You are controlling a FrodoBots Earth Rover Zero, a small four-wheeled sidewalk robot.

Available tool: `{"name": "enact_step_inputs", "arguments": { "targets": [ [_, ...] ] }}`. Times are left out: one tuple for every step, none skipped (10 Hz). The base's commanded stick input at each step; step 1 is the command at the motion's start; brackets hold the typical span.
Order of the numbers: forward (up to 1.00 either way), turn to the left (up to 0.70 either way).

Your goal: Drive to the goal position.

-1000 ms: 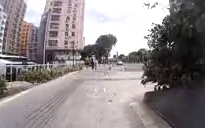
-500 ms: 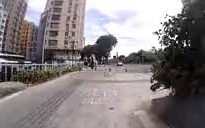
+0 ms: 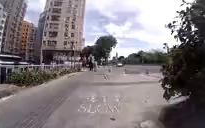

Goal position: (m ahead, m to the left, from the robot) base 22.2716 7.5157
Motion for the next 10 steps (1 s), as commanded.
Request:
{"name": "enact_step_inputs", "arguments": {
  "targets": [
    [0.45, 0.0],
    [0.45, 0.0],
    [0.45, 0.0],
    [0.45, 0.0],
    [0.45, 0.0],
    [0.45, 0.0],
    [0.45, 0.0],
    [0.45, 0.0],
    [0.45, 0.0],
    [0.45, 0.0]
  ]
}}
